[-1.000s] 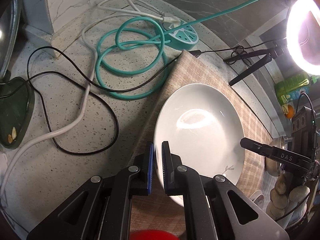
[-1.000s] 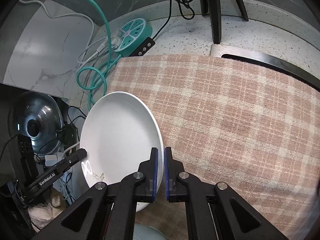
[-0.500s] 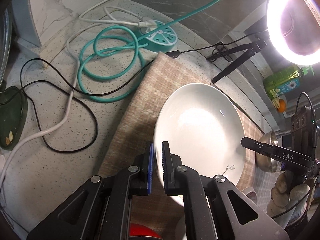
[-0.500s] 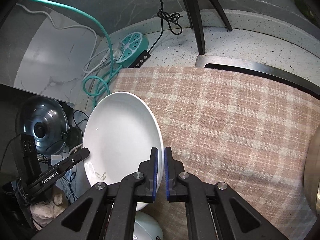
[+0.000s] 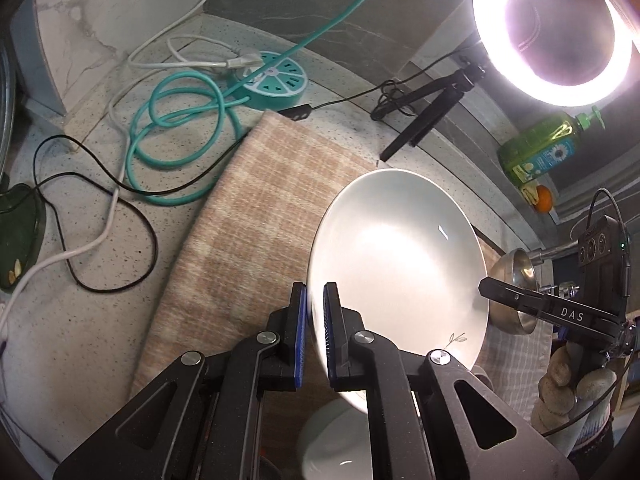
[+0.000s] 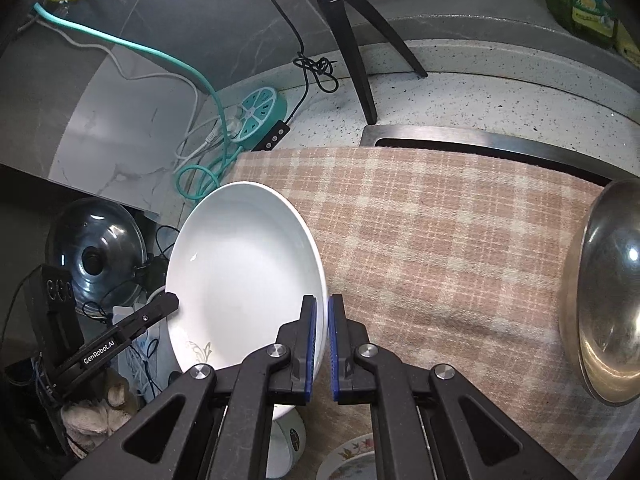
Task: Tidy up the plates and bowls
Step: 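Lift and carry the white plate toward the flowered plate stack with both grippers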
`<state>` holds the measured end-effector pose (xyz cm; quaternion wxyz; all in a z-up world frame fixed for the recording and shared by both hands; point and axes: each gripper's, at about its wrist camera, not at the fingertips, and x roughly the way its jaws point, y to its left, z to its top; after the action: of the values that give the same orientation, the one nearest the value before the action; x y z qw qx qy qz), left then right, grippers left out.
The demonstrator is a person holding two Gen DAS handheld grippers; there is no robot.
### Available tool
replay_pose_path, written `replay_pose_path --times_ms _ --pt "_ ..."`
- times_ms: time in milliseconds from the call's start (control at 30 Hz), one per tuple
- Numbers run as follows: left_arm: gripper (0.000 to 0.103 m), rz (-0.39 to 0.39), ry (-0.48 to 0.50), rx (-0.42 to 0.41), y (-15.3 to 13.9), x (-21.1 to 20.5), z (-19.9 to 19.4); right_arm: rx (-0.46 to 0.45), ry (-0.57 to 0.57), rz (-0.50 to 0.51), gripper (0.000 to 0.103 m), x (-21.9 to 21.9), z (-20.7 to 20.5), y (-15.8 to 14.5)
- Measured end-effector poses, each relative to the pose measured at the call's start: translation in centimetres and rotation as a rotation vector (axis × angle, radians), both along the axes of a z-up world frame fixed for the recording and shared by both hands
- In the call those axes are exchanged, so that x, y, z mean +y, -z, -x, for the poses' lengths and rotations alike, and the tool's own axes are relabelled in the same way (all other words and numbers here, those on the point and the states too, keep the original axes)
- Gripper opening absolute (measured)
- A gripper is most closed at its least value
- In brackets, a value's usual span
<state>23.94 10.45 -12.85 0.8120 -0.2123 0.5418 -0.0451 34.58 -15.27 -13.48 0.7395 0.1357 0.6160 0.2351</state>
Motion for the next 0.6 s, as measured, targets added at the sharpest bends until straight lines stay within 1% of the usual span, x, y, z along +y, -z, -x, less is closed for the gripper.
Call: replay_pose_path --times_ms 367,600 --pt "0.006 0.004 0.031 -0.017 -1.2 -4.8 2.3 -0.01 0.032 -0.009 0.006 -5.0 2.9 -1.6" --pt "0.006 0.013 0.047 -0.015 -1.0 -7.7 4.4 -0.006 0.051 -0.01 0.006 -8.3 5.4 -1.7"
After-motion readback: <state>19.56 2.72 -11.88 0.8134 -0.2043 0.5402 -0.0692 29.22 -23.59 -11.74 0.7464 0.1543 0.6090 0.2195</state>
